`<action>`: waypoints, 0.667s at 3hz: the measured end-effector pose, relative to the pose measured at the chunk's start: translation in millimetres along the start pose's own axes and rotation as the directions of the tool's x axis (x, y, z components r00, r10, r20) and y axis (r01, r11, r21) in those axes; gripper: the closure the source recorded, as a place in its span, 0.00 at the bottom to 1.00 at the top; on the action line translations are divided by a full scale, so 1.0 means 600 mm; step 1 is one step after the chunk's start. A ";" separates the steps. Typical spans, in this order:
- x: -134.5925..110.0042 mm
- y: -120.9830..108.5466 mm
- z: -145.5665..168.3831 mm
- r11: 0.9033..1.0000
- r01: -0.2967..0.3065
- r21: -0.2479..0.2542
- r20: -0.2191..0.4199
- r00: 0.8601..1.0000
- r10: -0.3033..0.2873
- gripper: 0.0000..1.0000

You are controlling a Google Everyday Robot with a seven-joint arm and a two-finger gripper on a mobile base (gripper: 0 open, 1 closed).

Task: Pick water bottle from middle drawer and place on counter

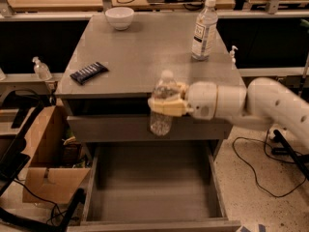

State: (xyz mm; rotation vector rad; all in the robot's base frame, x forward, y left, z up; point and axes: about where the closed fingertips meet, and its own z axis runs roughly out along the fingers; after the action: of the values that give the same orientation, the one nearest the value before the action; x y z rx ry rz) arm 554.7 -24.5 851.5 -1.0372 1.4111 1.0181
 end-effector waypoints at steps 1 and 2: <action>-0.175 -0.051 0.038 0.996 0.073 0.058 0.020 0.997 -0.074 1.00; -0.247 -0.101 0.097 0.987 0.116 0.108 0.022 0.993 -0.119 1.00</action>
Offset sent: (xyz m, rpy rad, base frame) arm 0.1351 0.0779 0.1876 -0.0182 -0.1852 -0.1673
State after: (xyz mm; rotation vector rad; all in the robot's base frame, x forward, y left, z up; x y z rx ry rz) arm 637.5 24.8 991.9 -1.0114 1.3496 0.8600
